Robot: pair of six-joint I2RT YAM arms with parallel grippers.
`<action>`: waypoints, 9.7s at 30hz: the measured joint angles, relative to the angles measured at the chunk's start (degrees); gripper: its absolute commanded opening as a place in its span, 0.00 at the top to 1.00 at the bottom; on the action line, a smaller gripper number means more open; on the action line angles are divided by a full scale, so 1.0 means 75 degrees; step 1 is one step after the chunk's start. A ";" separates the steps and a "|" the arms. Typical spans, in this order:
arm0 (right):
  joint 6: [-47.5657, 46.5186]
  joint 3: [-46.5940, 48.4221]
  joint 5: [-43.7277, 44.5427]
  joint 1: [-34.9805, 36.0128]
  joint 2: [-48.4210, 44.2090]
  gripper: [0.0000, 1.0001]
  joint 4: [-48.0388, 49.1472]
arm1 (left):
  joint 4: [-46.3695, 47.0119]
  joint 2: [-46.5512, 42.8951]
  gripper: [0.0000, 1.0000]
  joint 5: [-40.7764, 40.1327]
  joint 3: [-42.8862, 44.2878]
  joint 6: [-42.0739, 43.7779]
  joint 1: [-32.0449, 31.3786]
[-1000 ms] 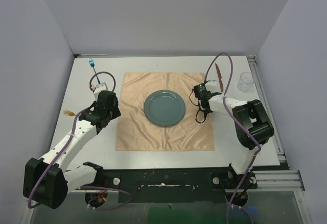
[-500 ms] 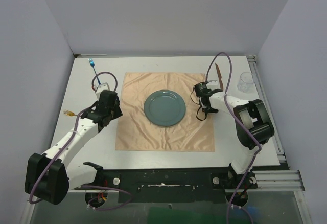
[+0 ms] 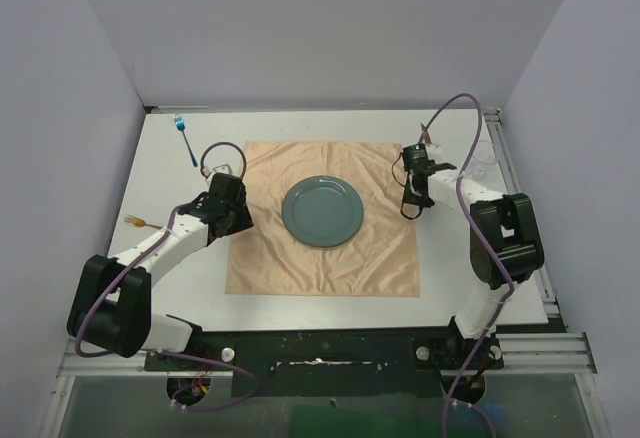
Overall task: Set the dinner table for one person
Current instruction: Adjust the napkin at the center of the board.
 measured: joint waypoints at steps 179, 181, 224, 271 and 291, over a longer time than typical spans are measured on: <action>-0.0746 0.3654 -0.3456 -0.1271 0.2401 0.84 0.1215 | 0.4552 0.5321 0.59 -0.1192 0.4718 0.1638 0.0533; -0.0731 0.3654 -0.3719 -0.1271 0.2387 0.85 0.1358 | 0.4514 0.5796 0.59 -0.1227 0.5275 0.1786 0.0536; -0.0393 0.4278 -0.4211 -0.1271 0.3544 0.91 0.1099 | 0.3541 0.6953 0.61 -0.0437 0.6006 0.1606 0.1137; -0.0399 0.5115 -0.3226 -0.1571 0.3952 0.91 0.0038 | 0.3054 0.6953 0.61 -0.0157 0.6248 0.1658 0.0950; -0.0632 0.4089 -0.4264 -0.1641 0.3439 0.87 0.0764 | 0.2873 0.6577 0.58 -0.1979 0.5683 0.1638 0.0883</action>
